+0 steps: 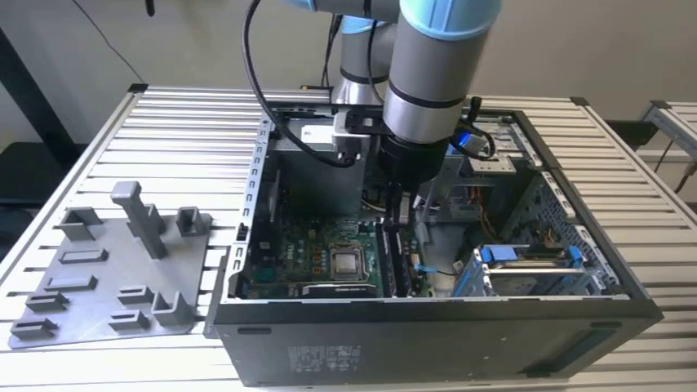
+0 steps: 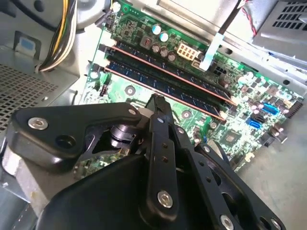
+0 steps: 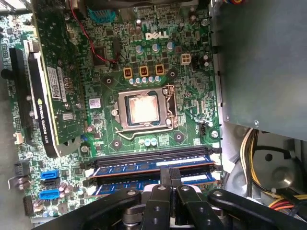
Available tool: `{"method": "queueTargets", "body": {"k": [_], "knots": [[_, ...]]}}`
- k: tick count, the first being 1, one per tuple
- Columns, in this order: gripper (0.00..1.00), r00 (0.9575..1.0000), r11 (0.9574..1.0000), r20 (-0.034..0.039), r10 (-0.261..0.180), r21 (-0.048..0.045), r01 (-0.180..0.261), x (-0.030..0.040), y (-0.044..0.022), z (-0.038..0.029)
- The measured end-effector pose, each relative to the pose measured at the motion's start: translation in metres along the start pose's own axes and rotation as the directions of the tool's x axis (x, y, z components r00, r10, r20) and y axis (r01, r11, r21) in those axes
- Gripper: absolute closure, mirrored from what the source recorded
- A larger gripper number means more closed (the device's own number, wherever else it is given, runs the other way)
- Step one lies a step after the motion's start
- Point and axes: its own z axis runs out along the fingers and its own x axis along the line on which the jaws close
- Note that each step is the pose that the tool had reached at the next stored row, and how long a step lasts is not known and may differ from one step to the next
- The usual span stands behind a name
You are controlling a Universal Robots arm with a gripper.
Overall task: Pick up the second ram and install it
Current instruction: 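Press down the second ram until it locks into place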
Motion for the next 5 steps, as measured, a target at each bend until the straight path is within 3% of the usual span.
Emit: {"method": "queueTargets", "body": {"k": [5], "knots": [[0.89, 1.0000, 1.0000, -0.0013, 0.000, 0.0002, 0.000, 0.0000, 0.0000, -0.0001]]}}
